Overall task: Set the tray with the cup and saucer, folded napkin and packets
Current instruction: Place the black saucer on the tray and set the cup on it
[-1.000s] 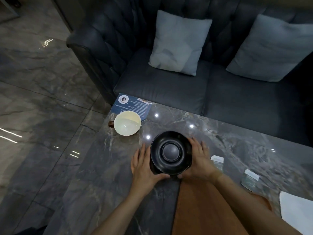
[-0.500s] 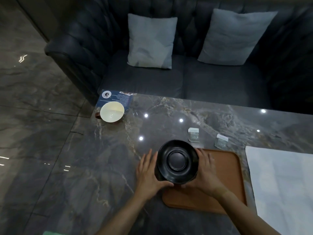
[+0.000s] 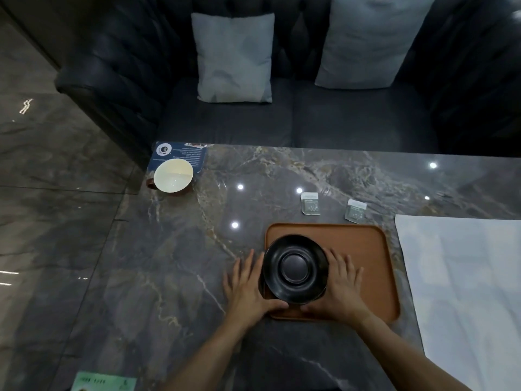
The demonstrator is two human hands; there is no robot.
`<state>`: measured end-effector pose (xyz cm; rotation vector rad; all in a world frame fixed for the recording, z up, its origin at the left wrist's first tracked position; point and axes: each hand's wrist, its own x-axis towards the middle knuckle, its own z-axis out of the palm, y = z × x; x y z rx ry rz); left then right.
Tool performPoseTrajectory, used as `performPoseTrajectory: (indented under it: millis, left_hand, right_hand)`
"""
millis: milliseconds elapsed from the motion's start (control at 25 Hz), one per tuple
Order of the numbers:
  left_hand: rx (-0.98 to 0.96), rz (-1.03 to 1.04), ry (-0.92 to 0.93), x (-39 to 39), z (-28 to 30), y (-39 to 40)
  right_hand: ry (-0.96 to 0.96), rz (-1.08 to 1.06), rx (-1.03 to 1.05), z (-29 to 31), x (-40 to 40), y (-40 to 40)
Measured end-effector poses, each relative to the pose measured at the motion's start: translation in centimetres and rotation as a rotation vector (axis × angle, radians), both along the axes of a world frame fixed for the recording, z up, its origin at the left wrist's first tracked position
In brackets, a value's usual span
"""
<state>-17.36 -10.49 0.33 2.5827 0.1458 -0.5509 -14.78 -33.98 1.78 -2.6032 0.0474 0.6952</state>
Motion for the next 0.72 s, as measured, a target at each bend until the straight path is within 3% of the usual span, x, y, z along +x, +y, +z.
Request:
performPoseTrajectory:
  millis: [720]
  left_hand:
    - [0.052,-0.060,0.055,0.2,-0.4,0.2]
  right_hand:
    - [0.055,0.022,-0.057,0.1,-0.8,-1.3]
